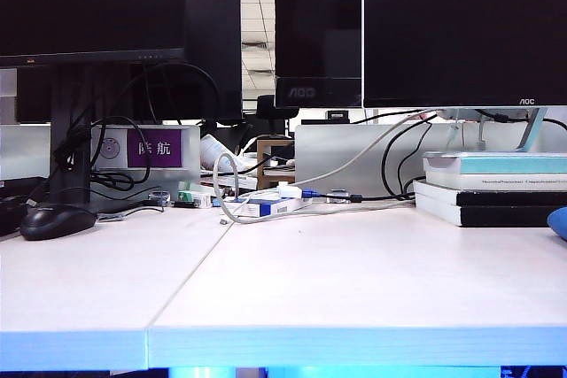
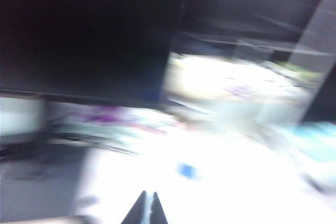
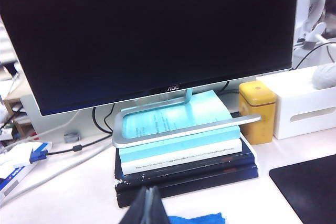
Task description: Wipe the table from right to left using the rag.
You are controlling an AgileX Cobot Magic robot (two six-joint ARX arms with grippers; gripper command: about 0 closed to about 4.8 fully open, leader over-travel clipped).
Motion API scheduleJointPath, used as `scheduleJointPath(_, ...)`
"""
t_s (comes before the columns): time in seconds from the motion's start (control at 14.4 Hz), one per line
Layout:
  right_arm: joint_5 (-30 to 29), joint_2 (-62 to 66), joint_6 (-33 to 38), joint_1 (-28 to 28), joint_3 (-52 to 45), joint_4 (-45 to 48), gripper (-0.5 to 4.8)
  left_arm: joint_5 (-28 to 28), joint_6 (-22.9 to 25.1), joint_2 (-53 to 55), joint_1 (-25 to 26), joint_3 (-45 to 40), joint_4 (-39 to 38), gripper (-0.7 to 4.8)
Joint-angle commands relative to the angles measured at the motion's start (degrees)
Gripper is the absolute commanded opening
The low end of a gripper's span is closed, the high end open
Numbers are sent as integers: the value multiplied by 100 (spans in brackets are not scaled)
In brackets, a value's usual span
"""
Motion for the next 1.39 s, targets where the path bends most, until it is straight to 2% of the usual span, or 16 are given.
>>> scheduleJointPath(0.07,2,702,-2,4,706,-326,-5,1816,-42,302,-9,752,-411,-5)
scheduleJointPath(0.28,24,1700,-98,4,1888,-1049,-5,2712,-42,448,-92,1305,-986,-5)
scheduleJointPath(0.49,-39,2494,-151,11,2889,-1497,-5,3169,-28,446,-275,1519,-1364,-5)
scheduleJointPath(0.63,-37,2769,-153,9,3254,-1838,-5,3338,151,444,-433,1519,-1759,-5)
scheduleJointPath(0.77,-39,2898,-153,9,3318,-2090,-5,3121,448,470,-564,1517,-2063,-5)
scheduleJointPath(0.91,-39,3040,-151,11,3318,-2538,-5,2651,522,542,-844,1519,-2199,-5)
scheduleJointPath(0.98,-42,3132,-151,11,3318,-2870,-5,2212,603,623,-1165,1558,-2260,-5)
scheduleJointPath(1.25,-66,3488,-149,9,3362,-3604,-5,1650,787,896,-1989,1572,-2293,-5)
scheduleJointPath(1.39,-337,3707,-149,4,3383,-3934,-5,1244,970,968,-2352,1576,-2291,-5)
